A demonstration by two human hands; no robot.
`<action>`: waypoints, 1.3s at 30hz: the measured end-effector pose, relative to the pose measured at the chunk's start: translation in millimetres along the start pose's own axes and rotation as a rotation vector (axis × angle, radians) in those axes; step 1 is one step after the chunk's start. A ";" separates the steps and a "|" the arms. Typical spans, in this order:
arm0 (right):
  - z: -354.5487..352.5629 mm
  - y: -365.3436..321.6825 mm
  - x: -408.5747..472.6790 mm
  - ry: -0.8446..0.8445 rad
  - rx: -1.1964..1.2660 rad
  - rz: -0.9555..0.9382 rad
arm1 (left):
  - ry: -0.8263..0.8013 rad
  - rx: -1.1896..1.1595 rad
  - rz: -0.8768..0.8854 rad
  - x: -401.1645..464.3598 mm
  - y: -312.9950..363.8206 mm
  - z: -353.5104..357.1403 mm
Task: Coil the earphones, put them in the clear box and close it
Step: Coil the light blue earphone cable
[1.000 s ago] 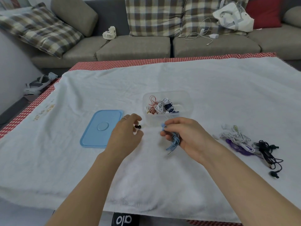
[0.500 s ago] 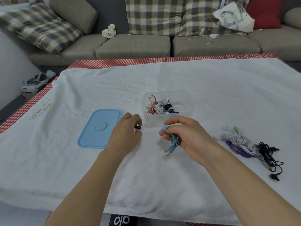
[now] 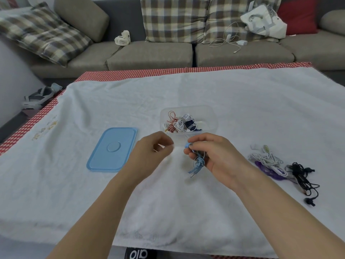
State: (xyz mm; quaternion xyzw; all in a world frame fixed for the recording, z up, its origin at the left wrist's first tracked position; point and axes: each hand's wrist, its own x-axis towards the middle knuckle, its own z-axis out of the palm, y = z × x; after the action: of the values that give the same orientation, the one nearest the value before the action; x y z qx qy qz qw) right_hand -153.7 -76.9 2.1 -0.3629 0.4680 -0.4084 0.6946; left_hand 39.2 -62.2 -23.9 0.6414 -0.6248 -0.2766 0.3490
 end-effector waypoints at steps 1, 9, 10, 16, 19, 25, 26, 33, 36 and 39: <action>-0.6 -0.4 -0.5 0.004 0.000 -0.009 | -0.031 -0.104 -0.002 -2.6 7.9 0.7; -0.9 -5.3 -4.9 0.053 -0.087 -0.128 | -0.096 -0.368 -0.001 -11.9 33.2 4.4; -1.4 -5.7 -5.3 0.053 -0.082 -0.135 | -0.099 -0.372 -0.005 -12.2 33.3 4.5; -3.5 -5.4 -5.1 0.055 -0.116 -0.146 | -0.100 -0.406 0.010 -13.5 35.8 4.4; -4.4 -5.9 -5.5 0.062 -0.117 -0.144 | -0.104 -0.416 0.030 -13.4 37.1 4.8; -4.2 -6.6 -6.6 0.064 -0.126 -0.140 | -0.079 -0.411 0.068 -13.2 36.0 5.6; -3.8 -6.7 -6.5 0.065 -0.129 -0.139 | -0.072 -0.405 0.079 -13.2 36.4 5.8; -3.4 -10.4 -9.1 0.035 -0.109 -0.118 | -0.053 -0.391 0.115 -13.4 37.3 5.9; -2.4 -13.2 -10.2 0.011 -0.076 -0.080 | -0.058 -0.380 0.117 -13.1 38.4 4.0; -1.8 -15.9 -11.8 -0.021 -0.035 -0.029 | -0.083 -0.434 0.110 -13.8 38.9 1.8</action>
State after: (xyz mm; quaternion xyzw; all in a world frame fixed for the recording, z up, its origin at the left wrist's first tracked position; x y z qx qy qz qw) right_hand -161.8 -72.8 19.8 -0.3861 0.4621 -0.4065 0.6871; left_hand 13.2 -47.7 4.7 0.5041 -0.5986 -0.4112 0.4675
